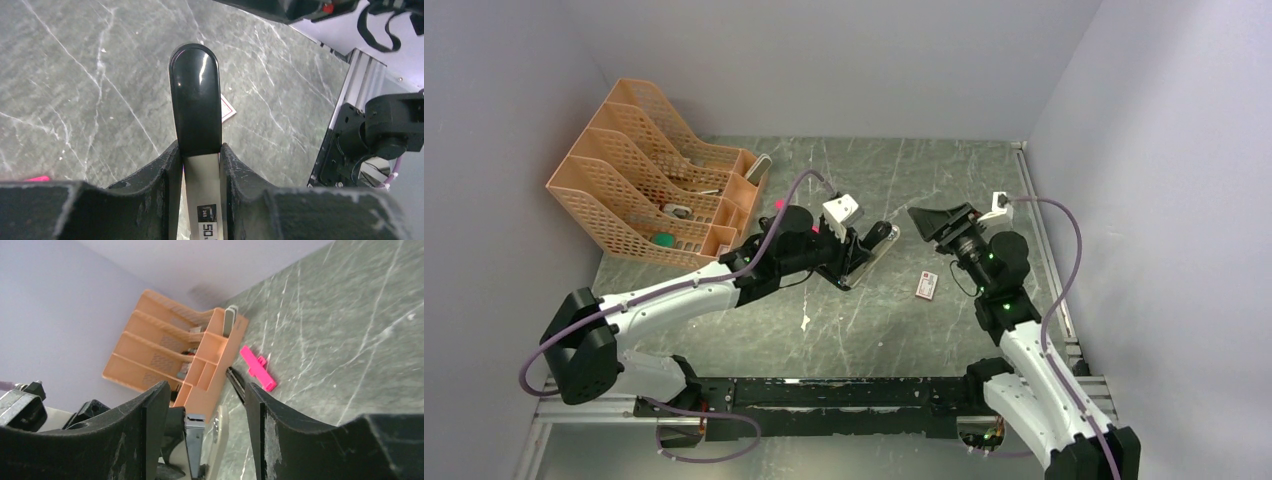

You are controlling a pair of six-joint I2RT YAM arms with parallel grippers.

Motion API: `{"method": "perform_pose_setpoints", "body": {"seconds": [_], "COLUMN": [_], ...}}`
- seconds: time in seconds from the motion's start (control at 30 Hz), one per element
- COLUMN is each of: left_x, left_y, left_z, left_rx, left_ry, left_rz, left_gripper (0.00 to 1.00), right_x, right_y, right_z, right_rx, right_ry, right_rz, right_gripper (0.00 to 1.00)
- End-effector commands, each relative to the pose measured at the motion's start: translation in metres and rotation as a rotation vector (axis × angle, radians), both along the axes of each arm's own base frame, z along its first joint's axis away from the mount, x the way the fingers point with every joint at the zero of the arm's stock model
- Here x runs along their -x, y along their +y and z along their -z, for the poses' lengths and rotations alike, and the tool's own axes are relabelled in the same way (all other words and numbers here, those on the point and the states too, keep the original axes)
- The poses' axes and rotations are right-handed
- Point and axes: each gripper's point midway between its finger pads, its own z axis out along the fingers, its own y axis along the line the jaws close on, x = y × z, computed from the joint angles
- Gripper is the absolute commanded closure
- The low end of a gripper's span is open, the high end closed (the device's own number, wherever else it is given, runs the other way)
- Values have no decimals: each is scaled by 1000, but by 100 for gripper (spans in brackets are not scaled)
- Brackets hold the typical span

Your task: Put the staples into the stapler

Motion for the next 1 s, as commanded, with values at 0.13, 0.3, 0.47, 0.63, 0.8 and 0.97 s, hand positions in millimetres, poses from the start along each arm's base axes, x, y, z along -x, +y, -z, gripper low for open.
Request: {"method": "perform_pose_setpoints", "body": {"seconds": [0.13,0.3,0.47,0.63,0.8,0.97], "left_x": [9,8,7,6,7,7], "left_y": [-14,-16,-17,-18,-19,-20], "left_z": [-46,-50,-47,-51,-52,-52], "left_rx": [152,160,156,169,183,199], "left_ry": [-82,-89,-84,-86,-85,-75], "left_rz": [78,84,81,81,79,80], "left_gripper": [93,93,93,93,93,93], "right_x": [-2,-2,-1,-1,0,1], "right_y": [29,34,41,44,45,45], "right_z": [9,22,26,36,44,47], "right_rx": [-48,-58,-76,-94,-103,-110], "right_ry": [92,134,143,170,189,192], "right_rz": [-168,-202,-246,-261,-266,-264], "right_gripper": [42,45,47,51,57,68]}}
